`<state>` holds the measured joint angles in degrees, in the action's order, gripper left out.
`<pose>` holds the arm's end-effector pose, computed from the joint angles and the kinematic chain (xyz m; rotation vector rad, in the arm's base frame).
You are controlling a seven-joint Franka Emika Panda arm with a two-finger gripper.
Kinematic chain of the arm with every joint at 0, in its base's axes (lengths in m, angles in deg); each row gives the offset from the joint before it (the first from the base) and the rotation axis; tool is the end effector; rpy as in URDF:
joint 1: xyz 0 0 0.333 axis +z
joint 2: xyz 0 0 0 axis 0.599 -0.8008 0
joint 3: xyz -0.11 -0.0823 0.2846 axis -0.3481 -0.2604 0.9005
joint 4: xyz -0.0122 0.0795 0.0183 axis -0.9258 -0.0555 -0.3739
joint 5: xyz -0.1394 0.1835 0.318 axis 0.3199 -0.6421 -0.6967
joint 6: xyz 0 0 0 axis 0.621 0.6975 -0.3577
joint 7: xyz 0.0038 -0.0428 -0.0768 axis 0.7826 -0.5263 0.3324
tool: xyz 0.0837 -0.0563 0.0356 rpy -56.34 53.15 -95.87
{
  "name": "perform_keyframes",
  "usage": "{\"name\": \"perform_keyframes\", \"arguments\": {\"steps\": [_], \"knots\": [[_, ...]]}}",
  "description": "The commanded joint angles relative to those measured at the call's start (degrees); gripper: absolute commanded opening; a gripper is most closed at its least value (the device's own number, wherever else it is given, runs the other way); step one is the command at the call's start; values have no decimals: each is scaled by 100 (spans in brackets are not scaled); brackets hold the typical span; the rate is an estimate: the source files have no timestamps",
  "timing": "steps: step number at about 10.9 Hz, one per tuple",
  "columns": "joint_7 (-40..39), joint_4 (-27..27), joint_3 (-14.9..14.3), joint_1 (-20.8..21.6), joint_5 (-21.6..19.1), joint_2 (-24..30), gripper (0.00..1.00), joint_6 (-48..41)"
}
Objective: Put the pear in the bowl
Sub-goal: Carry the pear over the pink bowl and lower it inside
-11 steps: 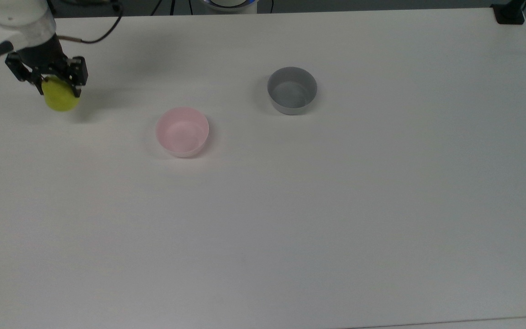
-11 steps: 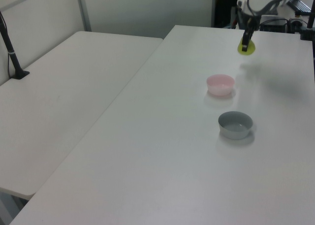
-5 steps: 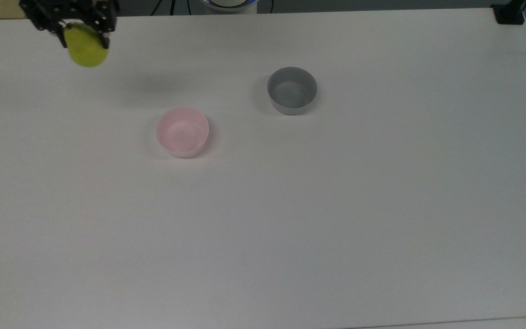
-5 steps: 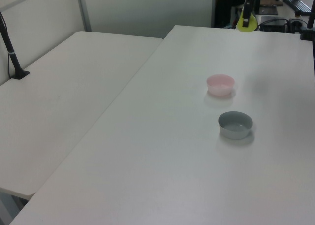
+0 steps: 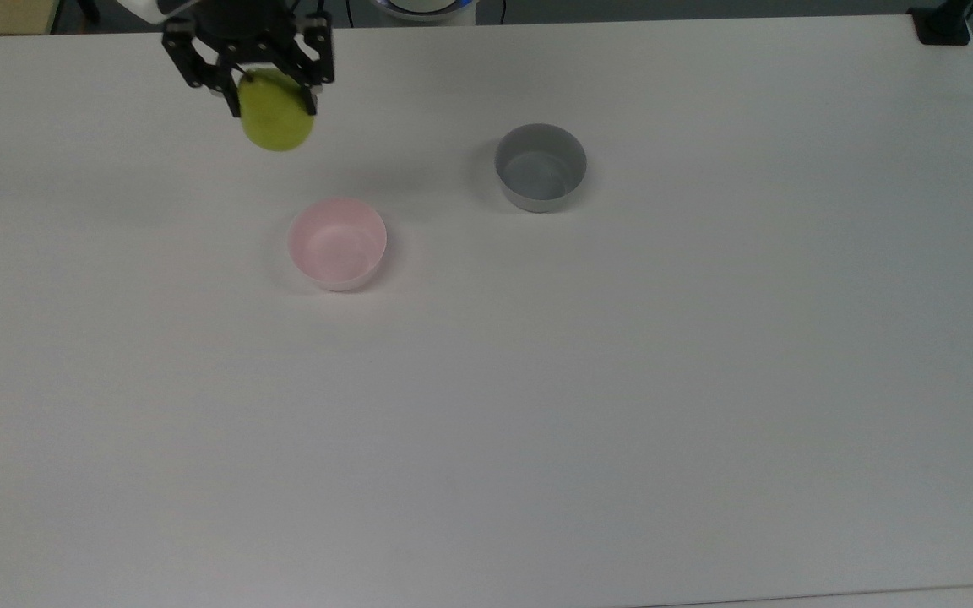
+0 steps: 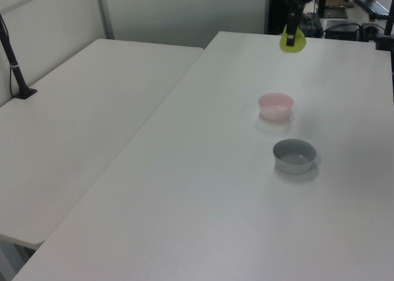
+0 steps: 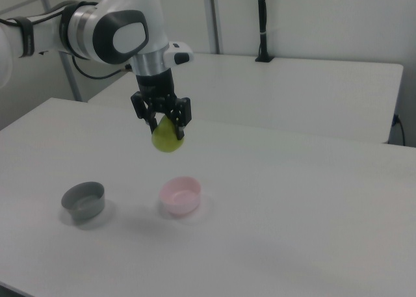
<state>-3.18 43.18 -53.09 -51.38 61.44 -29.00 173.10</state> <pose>0.5788 -0.0864 0.5449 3.1346 0.1236 0.0676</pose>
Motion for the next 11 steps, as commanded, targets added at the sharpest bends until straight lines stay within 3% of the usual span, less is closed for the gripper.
{"name": "perform_keyframes", "arguments": {"steps": [1,3,6,11], "knots": [[72,607,115,122,-108,15,6,768],[72,968,106,315,-91,-194,6,1357],[203,1005,106,377,-3,-696,6,1895],[362,1295,89,377,523,-1179,6,2696]]}}
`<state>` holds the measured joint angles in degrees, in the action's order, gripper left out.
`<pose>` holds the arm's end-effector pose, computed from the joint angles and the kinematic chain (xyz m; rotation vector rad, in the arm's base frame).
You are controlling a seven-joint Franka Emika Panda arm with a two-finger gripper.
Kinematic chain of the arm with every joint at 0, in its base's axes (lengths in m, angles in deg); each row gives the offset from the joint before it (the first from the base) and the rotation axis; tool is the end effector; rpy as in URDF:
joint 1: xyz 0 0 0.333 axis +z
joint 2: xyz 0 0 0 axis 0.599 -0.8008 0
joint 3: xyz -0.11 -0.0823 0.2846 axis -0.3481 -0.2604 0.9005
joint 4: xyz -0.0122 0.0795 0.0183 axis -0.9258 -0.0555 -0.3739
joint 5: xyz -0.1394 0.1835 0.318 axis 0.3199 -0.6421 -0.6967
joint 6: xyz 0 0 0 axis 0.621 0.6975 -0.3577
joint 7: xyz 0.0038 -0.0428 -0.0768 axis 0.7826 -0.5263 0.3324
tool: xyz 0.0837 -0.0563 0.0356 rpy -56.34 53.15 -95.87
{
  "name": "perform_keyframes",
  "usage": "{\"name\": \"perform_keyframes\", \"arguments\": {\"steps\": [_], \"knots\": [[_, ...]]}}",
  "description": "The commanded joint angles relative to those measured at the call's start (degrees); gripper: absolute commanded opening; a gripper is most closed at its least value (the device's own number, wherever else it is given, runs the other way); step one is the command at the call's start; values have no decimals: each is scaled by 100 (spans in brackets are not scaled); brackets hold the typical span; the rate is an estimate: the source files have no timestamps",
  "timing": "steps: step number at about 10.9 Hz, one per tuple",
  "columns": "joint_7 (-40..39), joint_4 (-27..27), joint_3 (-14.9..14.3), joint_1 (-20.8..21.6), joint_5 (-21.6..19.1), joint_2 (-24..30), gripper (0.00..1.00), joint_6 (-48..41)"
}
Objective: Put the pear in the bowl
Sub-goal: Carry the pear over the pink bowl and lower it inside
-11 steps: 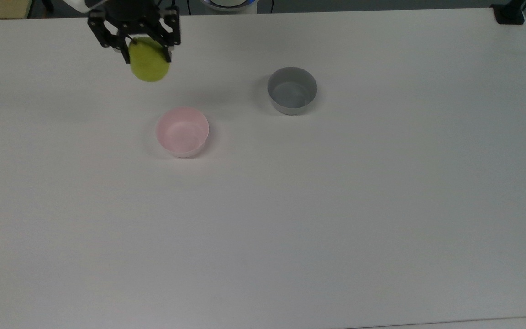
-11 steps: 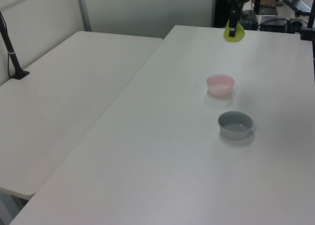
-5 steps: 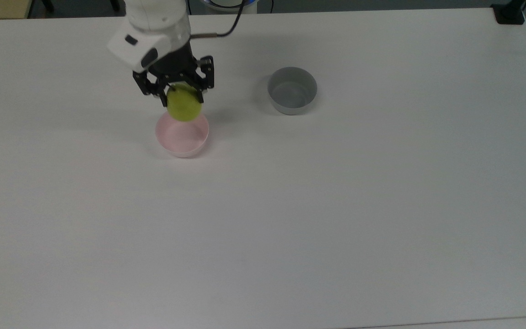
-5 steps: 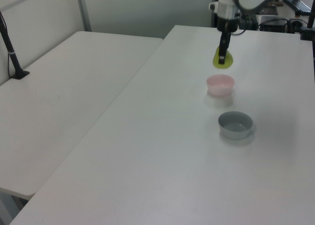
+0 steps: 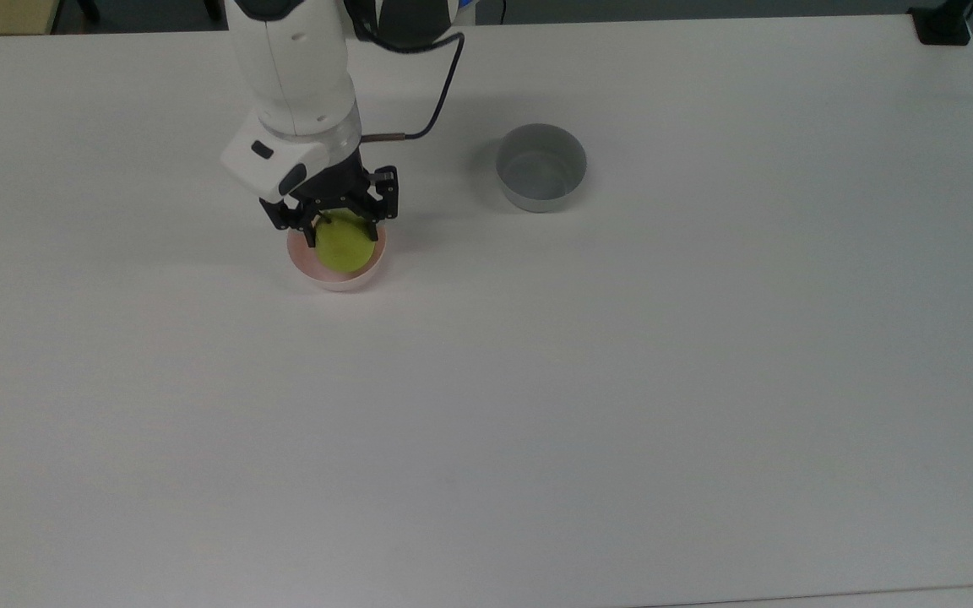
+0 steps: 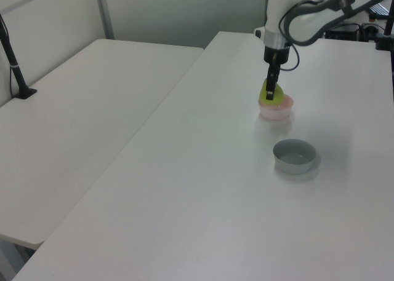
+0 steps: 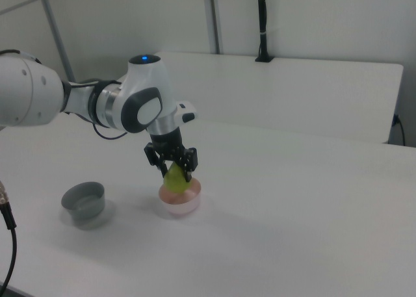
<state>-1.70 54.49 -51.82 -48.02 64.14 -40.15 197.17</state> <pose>0.6164 -0.0452 0.3730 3.1130 0.2453 0.1120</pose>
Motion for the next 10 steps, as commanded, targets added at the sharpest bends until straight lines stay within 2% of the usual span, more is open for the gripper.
{"name": "perform_keyframes", "arguments": {"steps": [1,4,5,6,7,8,10], "knots": [[214,181,-56,41,299,-91,6,289],[214,278,-56,41,483,-143,6,307],[223,278,-56,32,501,-161,10,307],[223,278,-56,15,501,-161,39,307],[327,261,-65,-3,501,-161,92,298],[433,252,-65,-3,501,-153,100,298],[538,225,-65,-12,501,-92,100,237]]}}
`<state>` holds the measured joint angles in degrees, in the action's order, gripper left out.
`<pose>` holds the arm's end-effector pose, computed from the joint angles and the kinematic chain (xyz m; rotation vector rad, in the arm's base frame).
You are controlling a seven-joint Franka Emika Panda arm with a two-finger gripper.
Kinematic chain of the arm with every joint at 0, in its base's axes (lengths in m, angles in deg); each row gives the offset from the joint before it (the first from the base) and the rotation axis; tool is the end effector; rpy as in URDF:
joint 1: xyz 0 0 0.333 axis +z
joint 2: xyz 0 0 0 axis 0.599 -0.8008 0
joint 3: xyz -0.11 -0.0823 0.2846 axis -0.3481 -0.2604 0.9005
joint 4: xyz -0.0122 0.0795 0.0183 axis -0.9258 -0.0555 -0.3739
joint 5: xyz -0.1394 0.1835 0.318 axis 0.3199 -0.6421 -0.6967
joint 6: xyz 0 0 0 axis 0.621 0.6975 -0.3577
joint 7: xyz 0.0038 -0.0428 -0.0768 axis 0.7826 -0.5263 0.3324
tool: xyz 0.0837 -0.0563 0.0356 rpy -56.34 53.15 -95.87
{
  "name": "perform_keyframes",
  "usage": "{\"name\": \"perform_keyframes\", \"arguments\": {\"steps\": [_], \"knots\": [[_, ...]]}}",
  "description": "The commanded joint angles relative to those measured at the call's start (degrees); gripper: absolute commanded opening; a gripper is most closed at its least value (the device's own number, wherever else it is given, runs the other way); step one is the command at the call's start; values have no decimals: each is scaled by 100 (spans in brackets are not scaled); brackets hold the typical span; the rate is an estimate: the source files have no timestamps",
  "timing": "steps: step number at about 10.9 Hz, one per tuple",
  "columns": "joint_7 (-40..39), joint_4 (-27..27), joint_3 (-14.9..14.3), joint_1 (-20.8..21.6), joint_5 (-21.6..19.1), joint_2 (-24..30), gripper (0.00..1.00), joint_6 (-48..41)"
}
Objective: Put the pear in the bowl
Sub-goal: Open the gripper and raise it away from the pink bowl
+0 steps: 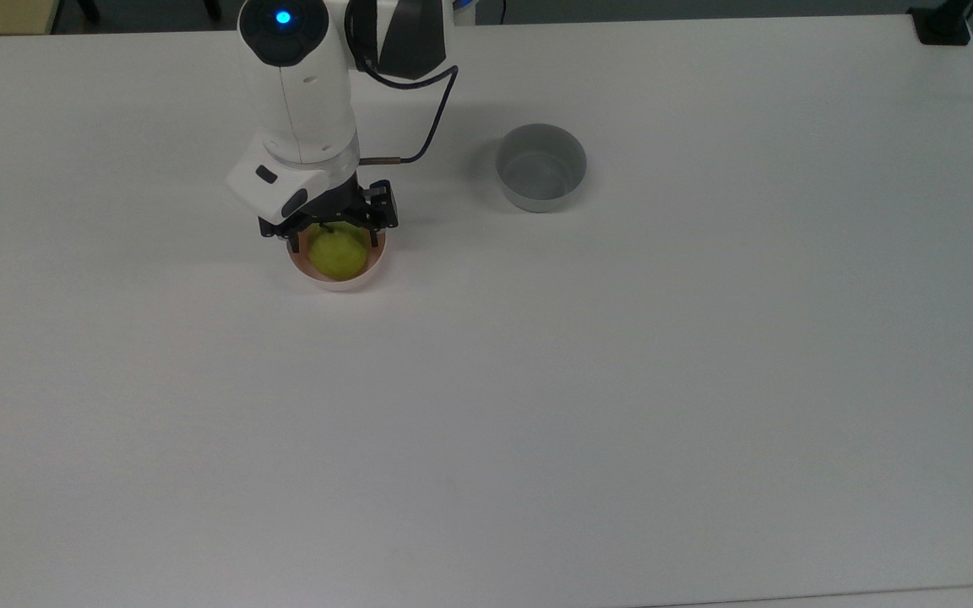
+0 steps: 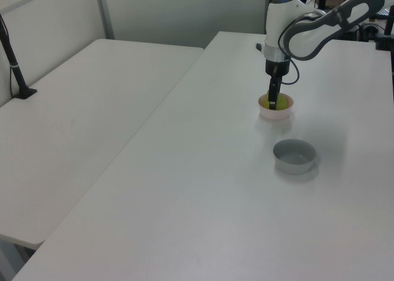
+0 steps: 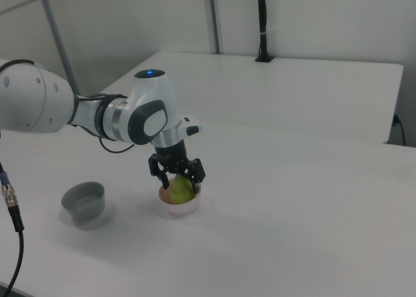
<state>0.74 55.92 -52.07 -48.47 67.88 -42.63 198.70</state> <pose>0.6130 -0.0538 0.3377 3.0772 0.2226 0.0406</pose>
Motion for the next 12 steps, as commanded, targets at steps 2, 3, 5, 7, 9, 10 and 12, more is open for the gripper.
{"name": "perform_keyframes", "arguments": {"steps": [2,3,5,7,9,10,12], "knots": [[383,30,-40,33,127,454,100,-266],[392,-171,-40,50,127,569,100,-660],[392,-689,-40,33,118,780,100,-1434],[418,-1033,-67,24,48,1095,100,-2094],[846,-1183,-93,42,4,1491,100,-2709],[944,-1201,-102,94,-5,1675,100,-3008],[1007,-1271,-363,295,-371,1913,100,-3291]]}}
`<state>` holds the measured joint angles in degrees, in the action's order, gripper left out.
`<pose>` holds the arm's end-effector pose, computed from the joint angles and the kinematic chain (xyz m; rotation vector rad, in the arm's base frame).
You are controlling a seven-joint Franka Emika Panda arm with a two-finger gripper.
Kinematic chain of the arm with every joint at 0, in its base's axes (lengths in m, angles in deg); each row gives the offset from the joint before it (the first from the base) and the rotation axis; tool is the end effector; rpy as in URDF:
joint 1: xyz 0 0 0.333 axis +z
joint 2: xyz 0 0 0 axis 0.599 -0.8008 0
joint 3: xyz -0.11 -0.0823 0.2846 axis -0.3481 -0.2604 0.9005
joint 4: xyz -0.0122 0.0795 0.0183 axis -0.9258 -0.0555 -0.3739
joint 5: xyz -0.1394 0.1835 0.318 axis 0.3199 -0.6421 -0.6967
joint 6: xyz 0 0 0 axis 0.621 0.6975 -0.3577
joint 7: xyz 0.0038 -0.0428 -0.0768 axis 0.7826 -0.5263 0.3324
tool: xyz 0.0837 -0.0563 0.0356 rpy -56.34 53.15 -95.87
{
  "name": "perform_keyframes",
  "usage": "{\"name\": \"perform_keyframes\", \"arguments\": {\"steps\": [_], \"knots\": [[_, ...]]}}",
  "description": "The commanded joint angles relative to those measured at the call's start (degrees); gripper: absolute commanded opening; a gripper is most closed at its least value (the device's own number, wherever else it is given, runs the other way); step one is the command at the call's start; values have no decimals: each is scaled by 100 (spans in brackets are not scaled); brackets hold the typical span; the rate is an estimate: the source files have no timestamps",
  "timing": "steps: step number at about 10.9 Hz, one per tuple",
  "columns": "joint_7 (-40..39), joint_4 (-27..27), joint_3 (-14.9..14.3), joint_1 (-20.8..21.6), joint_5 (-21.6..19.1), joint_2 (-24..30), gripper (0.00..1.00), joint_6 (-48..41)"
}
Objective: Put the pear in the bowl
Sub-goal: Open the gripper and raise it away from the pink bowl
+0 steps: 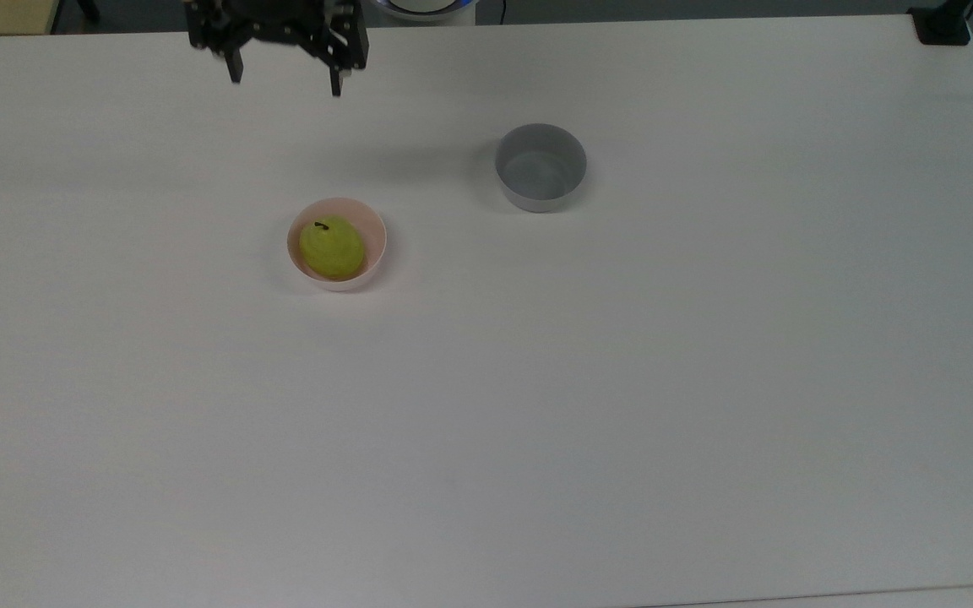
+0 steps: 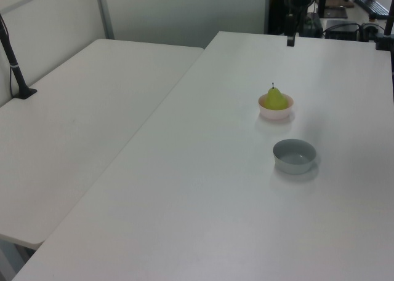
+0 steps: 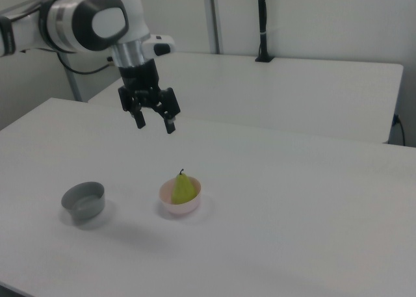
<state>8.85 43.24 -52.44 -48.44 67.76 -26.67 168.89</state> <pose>0.5658 -0.0576 0.5616 3.0315 -0.0759 0.0056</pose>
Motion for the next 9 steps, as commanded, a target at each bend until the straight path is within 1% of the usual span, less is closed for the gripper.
{"name": "perform_keyframes", "arguments": {"steps": [1,2,4,9], "knots": [[127,-3,-667,503,-667,414,100,-294],[-13,-12,-732,557,-748,415,100,-268],[-766,-152,-732,558,-767,354,100,-259],[-788,-170,-706,567,-749,345,100,-241]]}}
